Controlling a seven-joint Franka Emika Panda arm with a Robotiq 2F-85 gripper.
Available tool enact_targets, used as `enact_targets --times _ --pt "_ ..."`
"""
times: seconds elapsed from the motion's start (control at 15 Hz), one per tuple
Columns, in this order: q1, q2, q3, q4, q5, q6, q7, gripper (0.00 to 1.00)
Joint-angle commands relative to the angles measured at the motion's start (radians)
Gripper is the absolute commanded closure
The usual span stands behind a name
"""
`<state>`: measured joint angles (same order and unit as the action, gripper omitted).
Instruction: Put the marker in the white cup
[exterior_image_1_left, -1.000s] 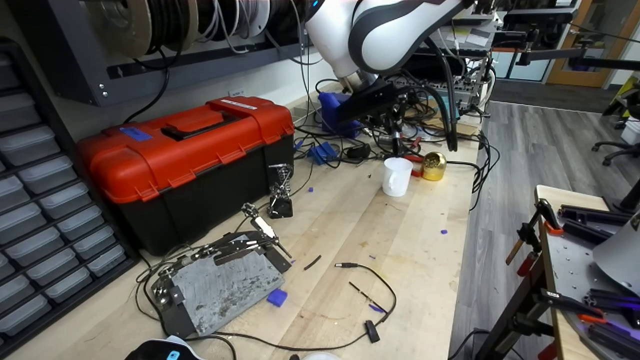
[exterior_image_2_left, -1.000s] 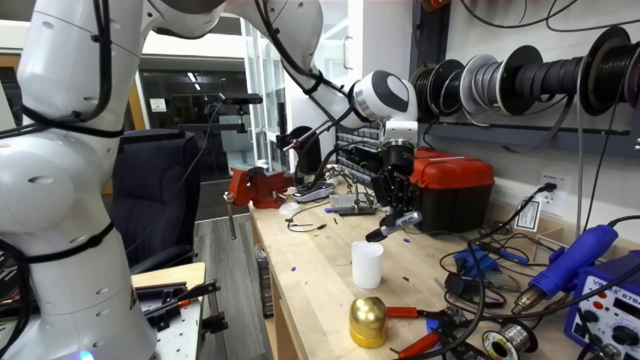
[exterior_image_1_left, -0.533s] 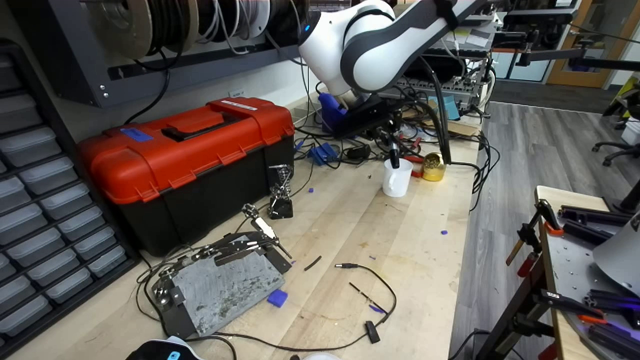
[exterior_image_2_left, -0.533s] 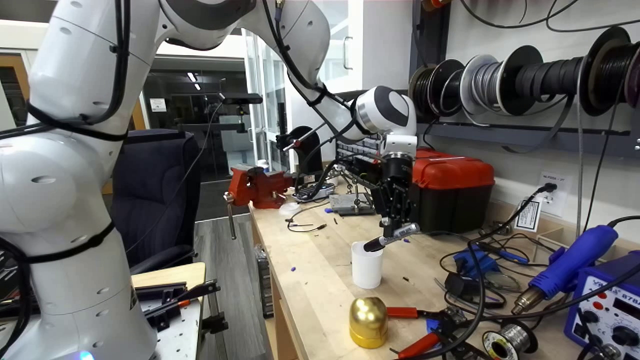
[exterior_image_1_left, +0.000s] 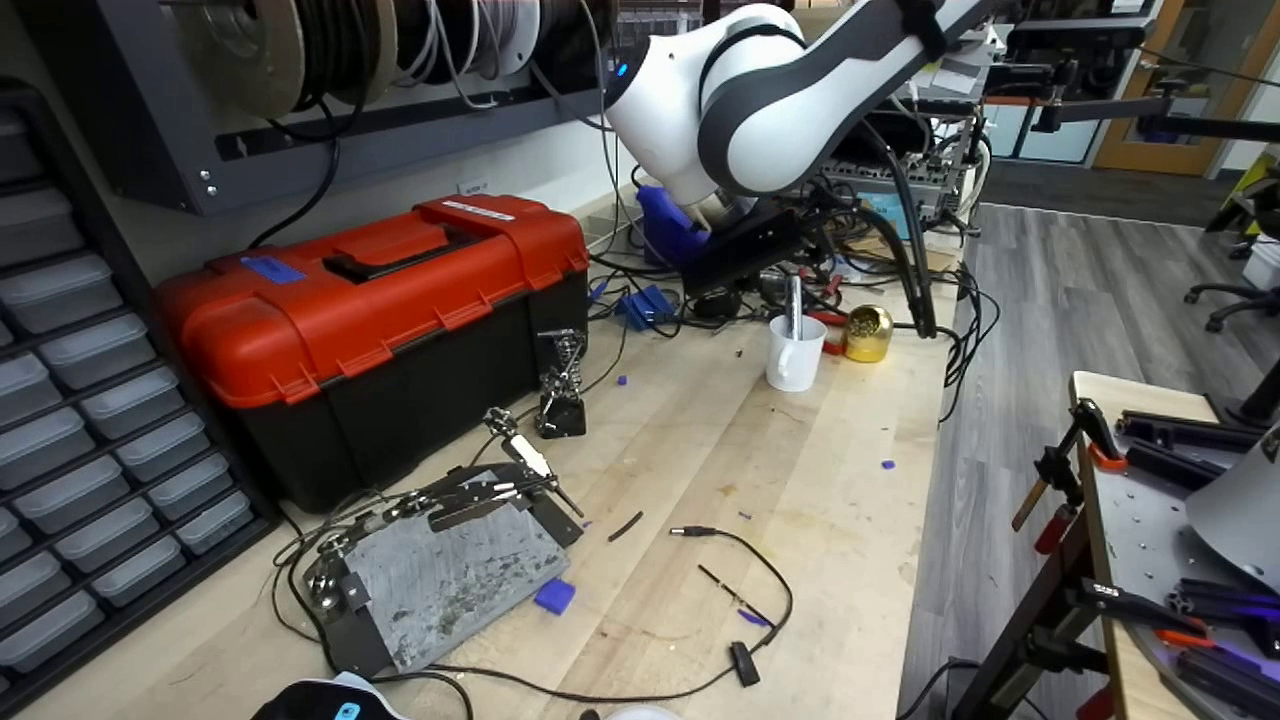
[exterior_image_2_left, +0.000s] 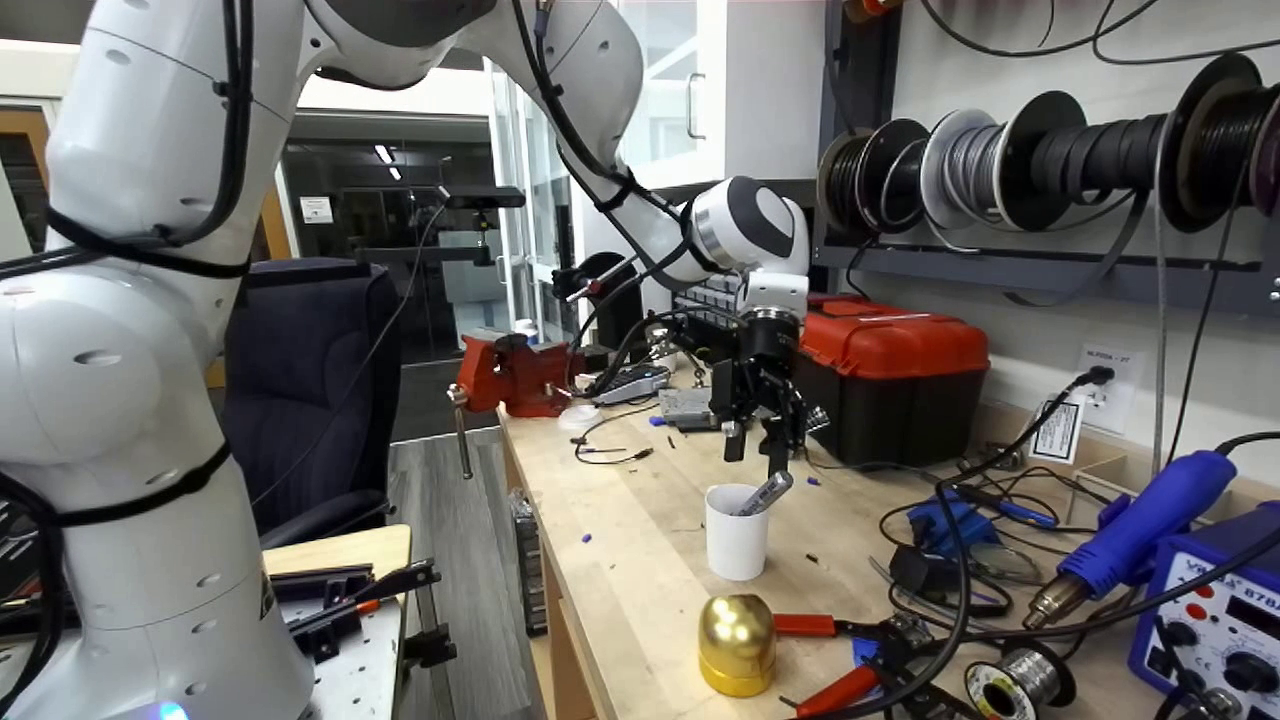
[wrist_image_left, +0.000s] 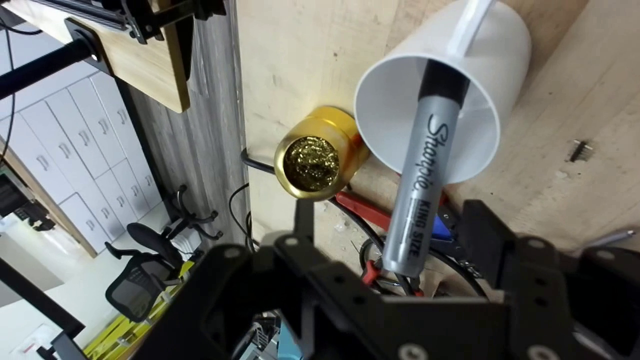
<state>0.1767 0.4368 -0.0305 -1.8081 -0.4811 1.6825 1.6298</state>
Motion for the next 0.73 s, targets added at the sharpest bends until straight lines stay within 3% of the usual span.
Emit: enact_targets --times 0.0,0.67 --pt "0.001 -0.01 0.0 -0.008 0.001 -0.002 0.0 0.24" --pt "0.001 -0.019 0.001 -0.02 0.0 -0.001 0.0 0.24"
